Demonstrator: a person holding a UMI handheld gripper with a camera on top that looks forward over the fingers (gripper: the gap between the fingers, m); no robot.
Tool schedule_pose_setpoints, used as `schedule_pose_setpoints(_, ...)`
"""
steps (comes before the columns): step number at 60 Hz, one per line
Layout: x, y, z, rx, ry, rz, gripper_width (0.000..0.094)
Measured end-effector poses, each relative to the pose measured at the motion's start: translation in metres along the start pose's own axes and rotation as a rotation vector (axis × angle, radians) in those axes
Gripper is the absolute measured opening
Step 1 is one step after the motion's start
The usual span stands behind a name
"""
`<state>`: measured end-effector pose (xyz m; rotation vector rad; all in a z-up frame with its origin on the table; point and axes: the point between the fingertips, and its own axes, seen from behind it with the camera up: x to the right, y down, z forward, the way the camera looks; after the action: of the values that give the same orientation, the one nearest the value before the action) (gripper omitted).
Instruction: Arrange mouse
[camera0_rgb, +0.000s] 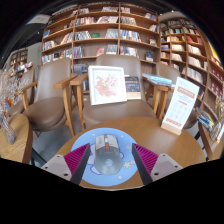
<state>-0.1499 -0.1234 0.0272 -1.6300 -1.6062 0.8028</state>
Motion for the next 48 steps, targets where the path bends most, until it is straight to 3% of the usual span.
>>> schedule_pose_setpoints(11, 0.019, -0.010, -0.097, 0.077, -0.002, -0.024, 0.0849)
schedule_pose_setpoints(26, 0.064, 0.024, -0.224, 0.135, 0.028, 0.018, 0.0853)
schedule_pose_setpoints(48, 0.098, 0.084, -0.294, 0.143, 0.072, -0.012, 0.0851)
